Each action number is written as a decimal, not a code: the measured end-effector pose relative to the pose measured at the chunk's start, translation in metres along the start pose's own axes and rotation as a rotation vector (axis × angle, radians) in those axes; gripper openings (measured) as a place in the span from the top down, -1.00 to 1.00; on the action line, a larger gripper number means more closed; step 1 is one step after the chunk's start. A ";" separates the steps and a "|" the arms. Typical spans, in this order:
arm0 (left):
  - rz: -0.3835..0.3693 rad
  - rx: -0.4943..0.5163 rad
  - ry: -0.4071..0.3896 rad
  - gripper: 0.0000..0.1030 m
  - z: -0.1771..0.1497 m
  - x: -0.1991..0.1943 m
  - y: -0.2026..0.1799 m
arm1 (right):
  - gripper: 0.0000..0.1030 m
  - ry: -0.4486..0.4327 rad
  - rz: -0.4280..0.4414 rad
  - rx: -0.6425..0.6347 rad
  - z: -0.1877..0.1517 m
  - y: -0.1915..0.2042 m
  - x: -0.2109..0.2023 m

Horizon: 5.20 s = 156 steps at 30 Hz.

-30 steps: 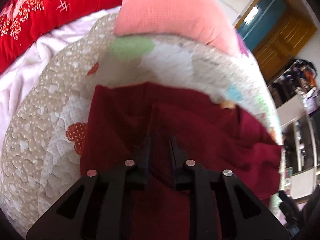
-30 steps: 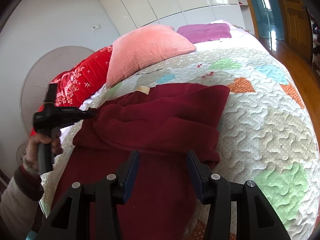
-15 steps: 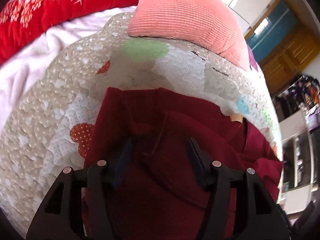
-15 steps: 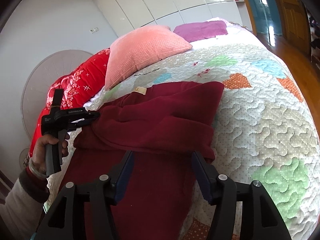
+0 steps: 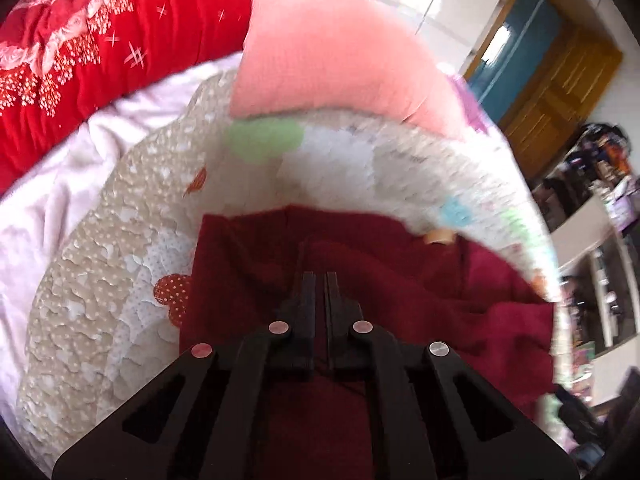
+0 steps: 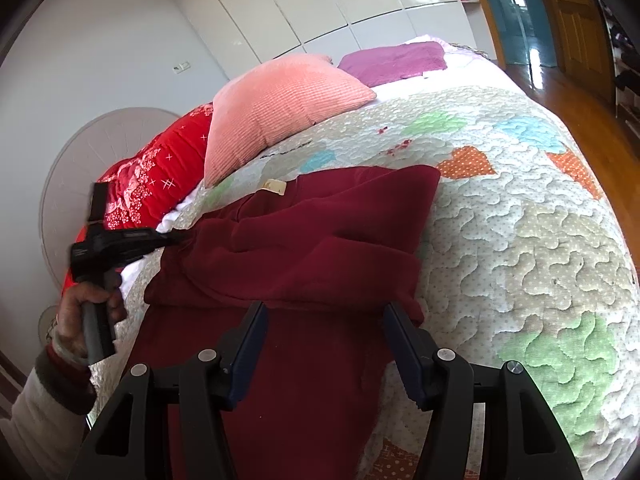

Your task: Fold small clothes

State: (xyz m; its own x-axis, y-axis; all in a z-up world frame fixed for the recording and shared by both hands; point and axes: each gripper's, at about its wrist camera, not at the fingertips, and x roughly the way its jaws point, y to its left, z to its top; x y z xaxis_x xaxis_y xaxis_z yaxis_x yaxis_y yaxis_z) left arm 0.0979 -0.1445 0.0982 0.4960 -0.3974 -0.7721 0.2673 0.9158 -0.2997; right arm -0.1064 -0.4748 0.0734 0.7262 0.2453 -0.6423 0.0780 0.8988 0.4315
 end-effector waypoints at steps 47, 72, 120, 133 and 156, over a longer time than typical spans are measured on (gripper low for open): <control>-0.058 -0.254 0.056 0.11 -0.040 -0.006 0.075 | 0.65 0.171 0.147 -0.357 0.026 0.169 0.165; -0.094 -0.175 -0.041 0.10 -0.038 -0.040 0.040 | 0.35 0.174 0.223 -0.346 0.001 0.188 0.127; -0.062 -0.065 0.213 -0.12 -0.220 -0.135 0.068 | -0.04 0.355 0.030 -0.201 -0.159 0.037 -0.082; -0.033 -0.056 0.265 -0.41 -0.283 -0.166 0.065 | -0.28 0.335 0.270 -0.101 -0.210 0.038 -0.104; -0.322 0.013 0.135 0.79 -0.179 -0.173 0.035 | 0.78 0.060 0.540 -0.040 -0.093 0.065 -0.091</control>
State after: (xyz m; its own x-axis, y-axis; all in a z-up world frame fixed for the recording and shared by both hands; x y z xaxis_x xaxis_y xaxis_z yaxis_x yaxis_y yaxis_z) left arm -0.1269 -0.0336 0.1208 0.2709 -0.6541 -0.7062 0.4034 0.7433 -0.5337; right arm -0.2306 -0.4047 0.1012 0.6153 0.6952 -0.3716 -0.3219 0.6519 0.6865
